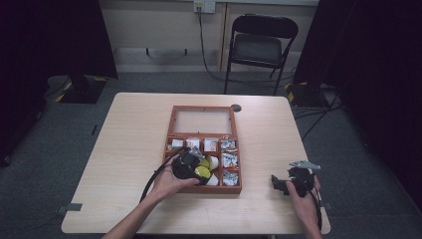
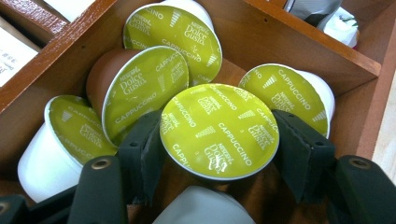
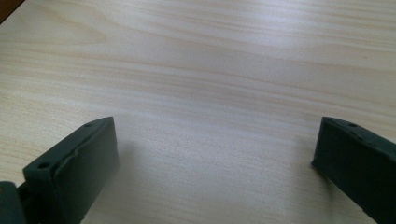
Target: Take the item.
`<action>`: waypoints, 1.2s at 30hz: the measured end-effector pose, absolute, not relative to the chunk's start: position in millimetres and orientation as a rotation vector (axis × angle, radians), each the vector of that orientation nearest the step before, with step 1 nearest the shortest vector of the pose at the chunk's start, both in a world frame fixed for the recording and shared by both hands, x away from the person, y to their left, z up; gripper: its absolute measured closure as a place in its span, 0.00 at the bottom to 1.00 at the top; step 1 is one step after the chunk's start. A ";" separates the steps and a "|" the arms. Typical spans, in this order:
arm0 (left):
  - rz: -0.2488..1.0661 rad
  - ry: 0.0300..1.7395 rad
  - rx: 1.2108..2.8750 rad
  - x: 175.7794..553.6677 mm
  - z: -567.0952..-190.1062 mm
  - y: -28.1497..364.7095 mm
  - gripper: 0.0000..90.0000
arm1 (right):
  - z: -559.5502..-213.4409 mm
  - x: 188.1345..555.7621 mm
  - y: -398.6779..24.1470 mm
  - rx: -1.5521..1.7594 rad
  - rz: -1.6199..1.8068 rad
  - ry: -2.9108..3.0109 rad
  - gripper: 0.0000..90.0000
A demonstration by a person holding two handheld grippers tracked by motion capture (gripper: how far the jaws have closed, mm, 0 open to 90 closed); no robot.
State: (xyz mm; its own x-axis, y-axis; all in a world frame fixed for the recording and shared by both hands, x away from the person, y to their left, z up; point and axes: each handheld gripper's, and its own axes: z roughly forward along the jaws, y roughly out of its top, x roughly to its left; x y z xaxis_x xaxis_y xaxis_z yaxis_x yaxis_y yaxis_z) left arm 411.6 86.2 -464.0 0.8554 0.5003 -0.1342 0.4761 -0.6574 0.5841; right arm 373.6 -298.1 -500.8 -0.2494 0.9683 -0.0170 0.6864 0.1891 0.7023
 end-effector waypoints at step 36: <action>0.101 0.690 2.291 405.0 -450.8 98.9 0.42 | -500.7 373.6 -298.1 1.545 0.809 2.008 0.00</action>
State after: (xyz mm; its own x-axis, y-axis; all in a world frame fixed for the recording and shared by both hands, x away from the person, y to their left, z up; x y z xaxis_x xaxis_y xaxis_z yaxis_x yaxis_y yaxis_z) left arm 405.0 98.9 -450.8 0.8529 0.5067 -0.1260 0.4496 -0.5899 0.6707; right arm 373.6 -298.1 -500.7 -0.2494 0.9683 -0.0167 0.6864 0.1890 0.7022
